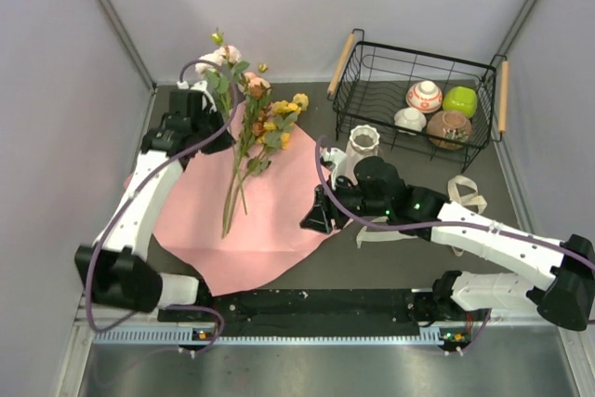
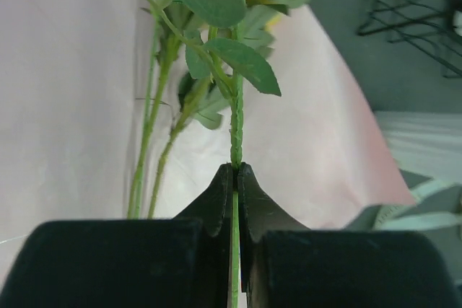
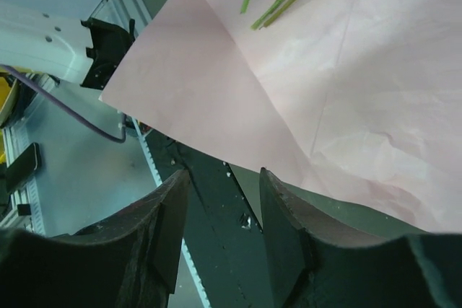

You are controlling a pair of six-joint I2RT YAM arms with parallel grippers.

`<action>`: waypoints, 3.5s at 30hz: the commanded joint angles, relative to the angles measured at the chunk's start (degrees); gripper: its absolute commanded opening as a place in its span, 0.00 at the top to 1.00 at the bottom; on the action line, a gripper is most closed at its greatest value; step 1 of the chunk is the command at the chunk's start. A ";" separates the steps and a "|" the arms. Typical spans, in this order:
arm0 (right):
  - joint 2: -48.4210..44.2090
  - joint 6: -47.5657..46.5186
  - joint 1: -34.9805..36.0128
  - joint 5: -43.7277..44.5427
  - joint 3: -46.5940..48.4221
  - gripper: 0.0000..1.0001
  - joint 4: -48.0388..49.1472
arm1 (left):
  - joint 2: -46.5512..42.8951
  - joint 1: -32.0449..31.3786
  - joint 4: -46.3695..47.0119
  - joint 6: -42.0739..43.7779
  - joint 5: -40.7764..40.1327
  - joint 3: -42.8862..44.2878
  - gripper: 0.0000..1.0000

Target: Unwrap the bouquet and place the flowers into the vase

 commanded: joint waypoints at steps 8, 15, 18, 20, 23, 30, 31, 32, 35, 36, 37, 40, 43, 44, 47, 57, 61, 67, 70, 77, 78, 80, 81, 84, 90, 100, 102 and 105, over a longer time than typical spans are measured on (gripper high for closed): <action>2.94 3.49 -3.32 0.09 17.12 0.23 2.29 | -30.44 -0.80 28.63 -8.48 35.29 -21.50 1.00; 4.97 5.95 -5.95 -4.21 21.80 0.28 6.77 | -36.87 -10.02 32.87 -10.27 34.71 -25.03 1.00; 5.06 6.12 -6.57 -4.57 22.50 0.36 7.91 | -37.40 -13.18 32.78 -9.91 34.27 -25.47 1.00; 5.06 6.04 -6.74 -4.66 23.03 0.41 8.27 | -37.05 -14.77 32.78 -9.21 34.01 -25.56 1.00; 4.88 5.86 -7.27 -4.57 23.64 0.49 8.27 | -36.61 -18.11 32.87 -7.99 32.43 -25.21 1.00; 4.36 4.81 -7.98 -1.85 23.29 0.58 8.01 | -34.15 -24.00 32.26 -6.31 29.35 -23.28 1.00; 3.92 4.72 -8.06 -1.58 23.12 0.59 7.92 | -33.88 -24.53 31.99 -6.05 29.09 -22.92 1.00; 3.57 4.54 -8.15 -1.23 22.77 0.61 8.00 | -33.62 -25.58 31.64 -5.52 28.39 -22.57 1.00; 2.77 4.02 -8.42 0.09 22.41 0.63 7.57 | -33.09 -27.52 31.29 -4.64 27.16 -21.87 1.00; 2.60 3.58 -8.42 0.79 22.41 0.62 7.22 | -33.00 -27.87 31.11 -4.38 25.76 -21.60 1.00; 2.42 3.23 -8.42 1.23 22.41 0.62 6.87 | -32.83 -28.14 30.59 -4.29 24.96 -21.34 1.00; 1.19 2.70 -8.42 4.48 21.45 0.59 5.10 | -32.83 -28.58 30.41 -4.11 24.34 -20.90 1.00; 0.49 2.43 -8.42 4.93 20.83 0.65 5.19 | -32.48 -29.28 30.32 -3.67 24.16 -20.46 1.00; 0.23 2.43 -8.50 4.66 20.74 0.68 5.63 | -32.30 -29.55 30.14 -3.50 24.16 -20.29 1.00; -0.13 2.34 -8.50 4.66 20.57 0.83 6.16 | -31.60 -30.07 29.88 -3.23 24.16 -19.67 1.00; -1.44 1.04 -8.42 5.54 19.51 1.00 7.92 | -30.98 -30.60 27.86 -2.71 21.62 -17.74 0.81; -4.86 -5.11 -8.50 9.57 21.35 1.00 5.47 | -33.08 -30.60 25.92 -1.74 18.54 -17.55 0.36; -9.18 -18.38 -8.50 20.11 26.27 1.00 2.82 | -40.03 -30.60 25.23 0.19 10.20 -19.67 0.23; -9.36 -25.24 -8.50 29.67 28.74 1.00 2.64 | -42.05 -30.52 23.73 0.54 5.73 -20.28 0.22; -5.93 -37.55 -9.03 39.20 35.07 1.00 3.69 | -43.20 -30.60 21.35 -0.33 1.05 -22.22 0.21; -5.32 -37.65 -9.47 39.20 35.85 1.00 4.31 | -43.20 -30.52 21.01 -0.51 0.87 -22.39 0.21; -4.70 -37.12 -10.87 38.41 36.30 1.00 4.75 | -43.02 -30.52 20.57 -0.60 -0.18 -22.48 0.21; -4.35 -36.95 -12.27 37.98 36.47 1.00 5.19 | -43.02 -30.52 20.30 -0.60 -0.36 -22.48 0.21; -3.91 -35.02 -15.34 36.31 35.60 1.00 5.72 | -42.93 -30.52 20.04 -0.51 -0.45 -22.22 0.21; -4.17 -28.77 -19.40 30.59 29.54 1.00 8.44 | -42.93 -30.52 19.51 0.11 -0.80 -21.69 0.21; -5.84 -30.79 -19.40 30.85 30.76 1.00 8.45 | -42.58 -30.52 18.98 0.37 -0.89 -21.69 0.21; -6.19 -30.88 -19.49 30.77 32.34 1.00 7.48 | -42.15 -30.60 19.24 0.37 -0.80 -21.78 0.21; -6.72 -30.36 -19.40 29.36 33.84 1.00 7.48 | -41.44 -30.52 19.77 0.19 -0.36 -21.95 0.21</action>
